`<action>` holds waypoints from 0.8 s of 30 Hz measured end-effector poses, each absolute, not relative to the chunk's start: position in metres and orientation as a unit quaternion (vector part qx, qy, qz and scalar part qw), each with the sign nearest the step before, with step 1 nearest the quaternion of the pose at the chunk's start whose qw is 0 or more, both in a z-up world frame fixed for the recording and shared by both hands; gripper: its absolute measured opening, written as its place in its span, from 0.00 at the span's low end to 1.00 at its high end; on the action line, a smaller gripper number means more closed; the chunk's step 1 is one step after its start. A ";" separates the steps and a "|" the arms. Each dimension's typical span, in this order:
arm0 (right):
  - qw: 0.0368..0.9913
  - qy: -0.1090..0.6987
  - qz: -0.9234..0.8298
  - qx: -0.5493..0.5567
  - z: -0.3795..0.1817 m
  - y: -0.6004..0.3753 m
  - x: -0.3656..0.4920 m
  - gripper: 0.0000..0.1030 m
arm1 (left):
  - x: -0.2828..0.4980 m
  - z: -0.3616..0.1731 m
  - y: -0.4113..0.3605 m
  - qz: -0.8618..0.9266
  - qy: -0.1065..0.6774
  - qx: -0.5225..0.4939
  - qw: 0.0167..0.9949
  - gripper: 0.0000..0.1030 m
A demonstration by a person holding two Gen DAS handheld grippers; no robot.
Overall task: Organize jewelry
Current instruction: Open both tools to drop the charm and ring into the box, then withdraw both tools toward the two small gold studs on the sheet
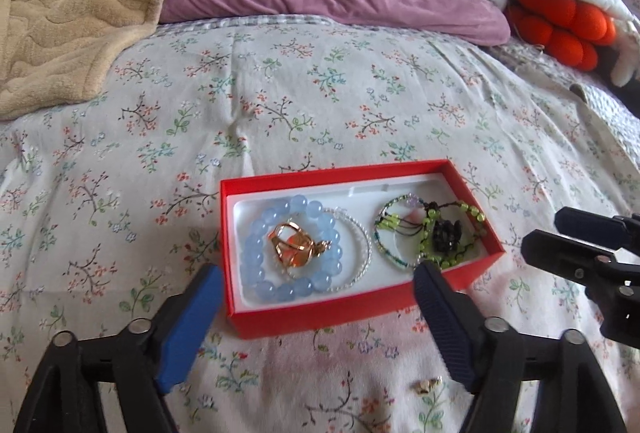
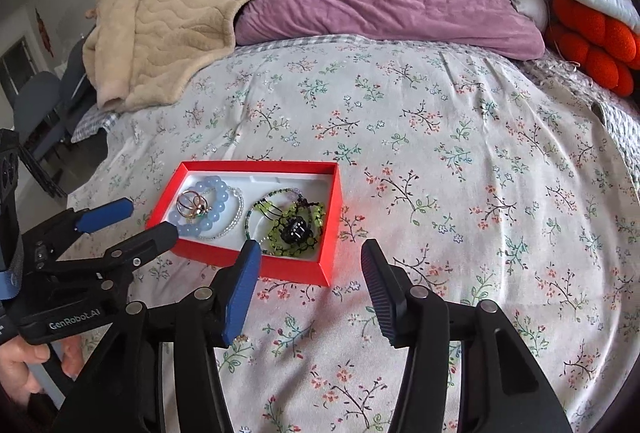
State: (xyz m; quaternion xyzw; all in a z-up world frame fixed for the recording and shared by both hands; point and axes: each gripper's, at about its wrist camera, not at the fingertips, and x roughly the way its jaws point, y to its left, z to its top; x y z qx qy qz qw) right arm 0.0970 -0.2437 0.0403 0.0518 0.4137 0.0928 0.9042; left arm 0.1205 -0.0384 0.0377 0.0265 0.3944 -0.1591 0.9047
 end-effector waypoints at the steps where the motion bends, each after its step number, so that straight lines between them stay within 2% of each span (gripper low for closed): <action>1: 0.905 0.413 0.092 0.050 0.040 -0.246 0.093 0.62 | 0.118 0.039 -0.037 -0.155 0.395 0.030 0.905 0.89; 3: 0.904 0.415 0.088 0.044 0.039 -0.250 0.084 0.67 | 0.110 0.039 -0.034 -0.150 0.396 0.037 0.905 0.94; 8: 0.900 0.429 0.077 0.030 0.035 -0.255 0.066 0.70 | 0.094 0.036 -0.025 -0.148 0.407 0.049 0.900 0.98; 24: 0.869 0.486 0.090 -0.032 -0.007 -0.249 0.005 0.72 | 0.047 0.009 -0.014 -0.168 0.437 0.076 0.880 0.98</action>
